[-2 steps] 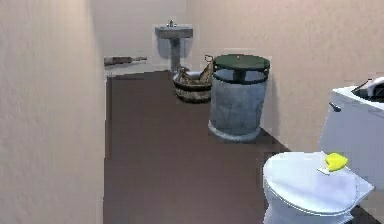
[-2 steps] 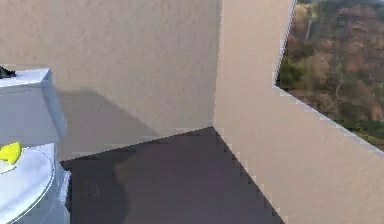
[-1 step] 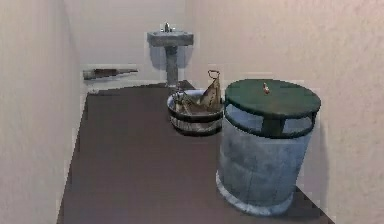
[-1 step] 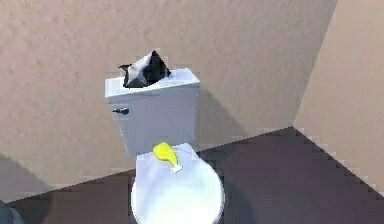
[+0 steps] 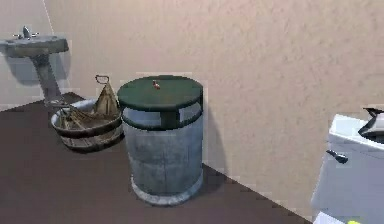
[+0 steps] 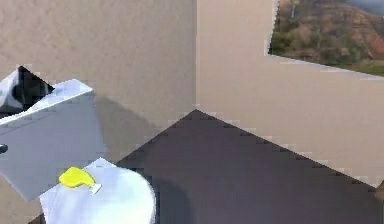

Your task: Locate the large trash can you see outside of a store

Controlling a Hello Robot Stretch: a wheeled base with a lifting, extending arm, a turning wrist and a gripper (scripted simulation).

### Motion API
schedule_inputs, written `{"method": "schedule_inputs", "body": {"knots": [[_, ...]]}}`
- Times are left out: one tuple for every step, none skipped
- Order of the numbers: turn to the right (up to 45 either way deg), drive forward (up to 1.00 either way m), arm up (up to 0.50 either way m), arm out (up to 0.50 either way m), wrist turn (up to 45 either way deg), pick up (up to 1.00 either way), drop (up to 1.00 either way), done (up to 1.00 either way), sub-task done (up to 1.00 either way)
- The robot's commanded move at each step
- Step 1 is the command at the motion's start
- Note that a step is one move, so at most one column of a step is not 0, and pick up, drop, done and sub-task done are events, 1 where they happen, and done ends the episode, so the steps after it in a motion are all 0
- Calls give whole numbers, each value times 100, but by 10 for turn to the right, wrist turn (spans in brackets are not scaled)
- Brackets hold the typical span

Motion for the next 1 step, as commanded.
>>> {"method": "schedule_inputs", "body": {"knots": [[0, 5, 0, 0, 0, 0, 0, 0, 0]]}}
